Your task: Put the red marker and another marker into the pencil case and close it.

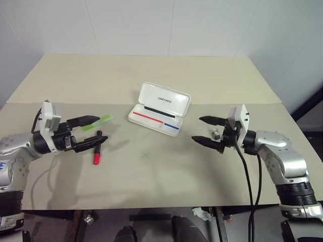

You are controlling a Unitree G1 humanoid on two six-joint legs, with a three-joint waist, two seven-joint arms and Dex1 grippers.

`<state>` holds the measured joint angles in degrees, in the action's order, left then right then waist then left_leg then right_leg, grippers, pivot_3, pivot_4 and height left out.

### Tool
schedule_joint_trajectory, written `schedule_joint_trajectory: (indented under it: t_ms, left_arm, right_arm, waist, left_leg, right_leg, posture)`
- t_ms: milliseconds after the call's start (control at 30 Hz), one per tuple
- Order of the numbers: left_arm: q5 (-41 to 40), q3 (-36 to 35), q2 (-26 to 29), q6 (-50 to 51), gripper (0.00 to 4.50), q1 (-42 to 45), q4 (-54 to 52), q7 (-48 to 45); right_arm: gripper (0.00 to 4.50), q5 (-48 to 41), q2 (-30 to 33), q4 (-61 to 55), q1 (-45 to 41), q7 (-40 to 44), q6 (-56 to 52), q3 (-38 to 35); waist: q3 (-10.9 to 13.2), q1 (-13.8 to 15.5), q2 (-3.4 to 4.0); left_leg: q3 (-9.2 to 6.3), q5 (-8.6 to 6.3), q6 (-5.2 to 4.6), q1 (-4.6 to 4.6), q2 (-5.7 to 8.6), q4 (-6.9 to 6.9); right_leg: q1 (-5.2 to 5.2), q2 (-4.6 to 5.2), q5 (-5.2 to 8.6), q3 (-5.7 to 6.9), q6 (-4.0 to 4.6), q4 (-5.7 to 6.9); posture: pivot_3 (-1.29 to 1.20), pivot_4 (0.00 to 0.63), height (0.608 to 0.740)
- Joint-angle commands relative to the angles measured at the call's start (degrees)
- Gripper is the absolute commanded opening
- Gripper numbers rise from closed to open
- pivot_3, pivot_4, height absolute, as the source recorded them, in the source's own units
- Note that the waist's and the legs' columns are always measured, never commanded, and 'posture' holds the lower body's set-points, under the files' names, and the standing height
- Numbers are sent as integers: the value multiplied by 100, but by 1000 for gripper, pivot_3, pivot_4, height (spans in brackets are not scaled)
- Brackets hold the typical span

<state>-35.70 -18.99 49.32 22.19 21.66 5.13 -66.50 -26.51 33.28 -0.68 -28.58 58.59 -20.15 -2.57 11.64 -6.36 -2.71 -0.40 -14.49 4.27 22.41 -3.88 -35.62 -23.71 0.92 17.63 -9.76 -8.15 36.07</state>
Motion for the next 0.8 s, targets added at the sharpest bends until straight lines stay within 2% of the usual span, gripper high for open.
schedule_joint_trajectory:
  t_ms: [33,167,333,433,567,667,800]
  left_arm:
    - [54,-118,179,-146,4463,208,62,-82]
    - [51,-179,143,-134,4463,95,-46,29]
    - [-81,-241,112,15,4463,71,-196,146]
    - [-122,-364,9,-29,4463,-153,-344,254]
    - [-201,-650,-165,-78,4463,-477,-654,504]
    - [-262,-909,-300,-72,4463,-725,-840,739]
    - [-309,-1060,-342,-53,4463,-998,-1064,826]
  right_arm:
    - [4500,-104,-185,-91,-249,-91,135,-61]
    - [4500,175,-394,273,-291,-89,463,75]
    - [4500,403,-442,265,-455,-339,359,189]
    - [4500,942,-462,519,-620,-696,586,376]
    - [4500,1130,-491,552,-770,-838,321,557]
    - [4500,1251,-409,598,-996,-678,-361,940]
    - [4500,1353,-538,720,-1238,-389,-426,1316]
  waist:
    - [0,-9,0]
    - [0,2,1]
    - [2,5,3]
    - [2,-15,4]
    - [2,-9,4]
    - [2,-13,4]
    - [2,-6,4]
  left_leg:
    - [0,0,0,0,0,0]
    - [0,0,0,-1,0,-1]
    - [-1,0,1,5,0,-1]
    - [0,0,1,3,0,-2]
    - [-1,0,1,1,-1,0]
    - [-1,0,1,2,-1,-1]
    - [-1,0,1,0,-1,-4]
  right_leg:
    - [0,0,0,0,0,1]
    - [1,0,0,0,0,2]
    - [-3,1,1,0,-1,2]
    - [-2,1,1,0,-1,2]
    - [-4,1,2,0,1,7]
    - [-4,2,2,0,1,7]
    - [-4,2,2,0,1,11]
  posture:
    - [0,150,740]
    - [0,150,740]
    - [0,150,740]
    - [0,150,740]
    - [0,150,740]
    - [0,150,740]
    - [0,150,740]
